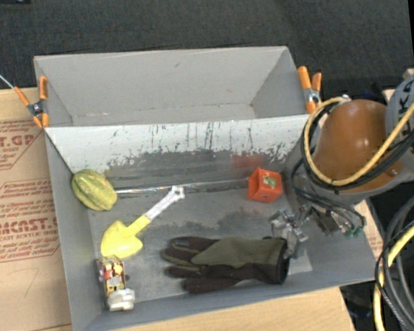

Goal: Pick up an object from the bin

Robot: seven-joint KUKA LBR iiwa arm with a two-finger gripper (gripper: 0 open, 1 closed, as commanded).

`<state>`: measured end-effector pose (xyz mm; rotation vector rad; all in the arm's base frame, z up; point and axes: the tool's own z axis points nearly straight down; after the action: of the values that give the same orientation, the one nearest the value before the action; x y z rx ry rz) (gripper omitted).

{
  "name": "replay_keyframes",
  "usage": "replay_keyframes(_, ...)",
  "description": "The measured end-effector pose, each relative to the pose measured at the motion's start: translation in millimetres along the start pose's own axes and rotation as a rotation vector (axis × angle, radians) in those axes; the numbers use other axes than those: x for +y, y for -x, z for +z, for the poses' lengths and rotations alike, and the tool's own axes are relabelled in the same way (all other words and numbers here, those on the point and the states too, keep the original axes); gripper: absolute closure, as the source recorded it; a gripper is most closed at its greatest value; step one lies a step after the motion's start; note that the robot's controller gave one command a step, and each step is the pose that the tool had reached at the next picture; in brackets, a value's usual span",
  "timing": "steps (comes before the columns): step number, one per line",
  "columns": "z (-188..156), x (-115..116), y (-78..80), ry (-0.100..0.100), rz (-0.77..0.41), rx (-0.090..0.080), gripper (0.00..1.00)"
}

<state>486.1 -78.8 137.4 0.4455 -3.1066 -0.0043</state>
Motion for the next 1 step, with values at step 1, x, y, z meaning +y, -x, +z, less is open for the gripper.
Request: replay_keyframes(1,2.8,1.9,4.2,-0.002,-0.034,-0.002,1.0)
